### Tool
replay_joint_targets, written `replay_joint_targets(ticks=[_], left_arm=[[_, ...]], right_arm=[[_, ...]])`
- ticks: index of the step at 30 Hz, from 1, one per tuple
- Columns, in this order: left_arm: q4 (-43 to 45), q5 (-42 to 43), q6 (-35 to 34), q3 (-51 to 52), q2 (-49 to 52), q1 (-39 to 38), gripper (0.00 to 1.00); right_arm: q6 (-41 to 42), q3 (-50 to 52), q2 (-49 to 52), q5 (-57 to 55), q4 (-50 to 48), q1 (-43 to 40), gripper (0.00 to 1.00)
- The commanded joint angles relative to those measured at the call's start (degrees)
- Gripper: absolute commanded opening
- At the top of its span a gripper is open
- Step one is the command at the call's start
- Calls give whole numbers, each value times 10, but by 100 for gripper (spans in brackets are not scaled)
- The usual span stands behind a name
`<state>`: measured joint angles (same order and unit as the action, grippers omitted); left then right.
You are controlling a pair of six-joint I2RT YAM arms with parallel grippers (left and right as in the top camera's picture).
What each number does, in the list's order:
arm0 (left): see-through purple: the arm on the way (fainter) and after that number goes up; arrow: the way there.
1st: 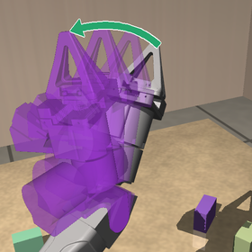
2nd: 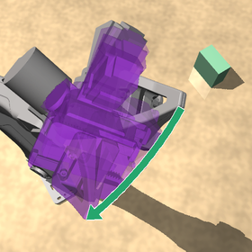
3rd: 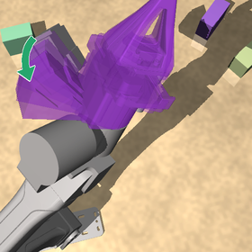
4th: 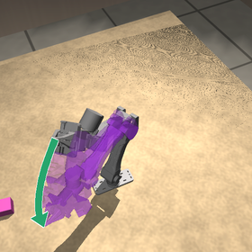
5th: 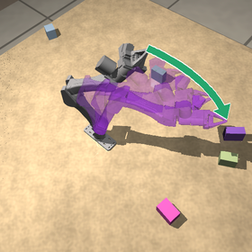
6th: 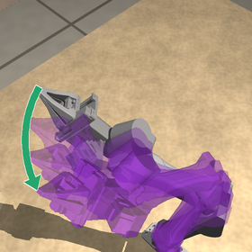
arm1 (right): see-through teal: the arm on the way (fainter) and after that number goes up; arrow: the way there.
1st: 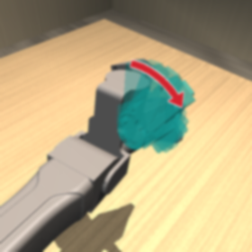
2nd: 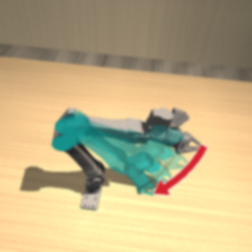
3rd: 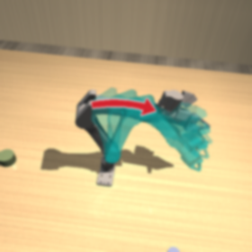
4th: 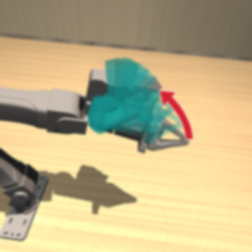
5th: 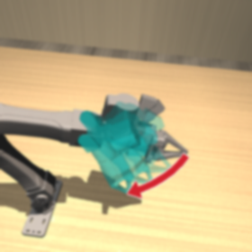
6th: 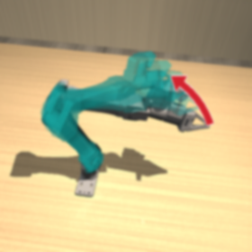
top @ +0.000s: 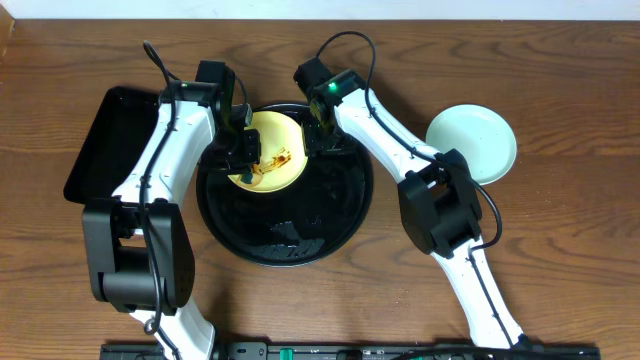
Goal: Clean dirty plates on tray and stack at the side
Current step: 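Scrub the stained yellow plate with the sponge in the left gripper, then tilt the yellow plate with the right gripper and scrub its surface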
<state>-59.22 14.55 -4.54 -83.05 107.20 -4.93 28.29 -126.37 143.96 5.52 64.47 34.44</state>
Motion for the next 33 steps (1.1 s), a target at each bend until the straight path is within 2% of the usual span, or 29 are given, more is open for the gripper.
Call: replay_joint_targets(ticks=[1, 2, 8, 12, 16, 25, 28, 30, 31, 33], left_arm=[[-3, -7, -3, -9, -5, 2, 7], [-3, -7, -3, -9, -5, 2, 7], [-3, -7, -2, -9, -5, 2, 7], [-3, -7, 0, -9, -5, 2, 8], [-3, -7, 0, -9, -5, 2, 7], [-17, -18, 0, -9, -5, 2, 7], [-17, -18, 0, -9, -5, 2, 7], [-17, -18, 0, -9, -5, 2, 7], [-17, -18, 0, -9, -5, 2, 7], [-17, -18, 0, -9, -5, 2, 7]], right_arm=[[8, -25, 8, 1, -3, -7, 75], [8, -35, 8, -4, 3, -8, 78], [8, -102, 8, -16, 42, -17, 73], [15, -103, 8, -16, 41, -11, 64], [19, -99, 8, -16, 37, 5, 59], [34, -98, 42, -11, 15, 40, 57], [41, -97, 50, -5, 17, 41, 53], [45, -97, 56, -5, 18, 41, 45], [49, -97, 58, -5, 18, 41, 34], [57, -97, 61, -6, 20, 41, 1]])
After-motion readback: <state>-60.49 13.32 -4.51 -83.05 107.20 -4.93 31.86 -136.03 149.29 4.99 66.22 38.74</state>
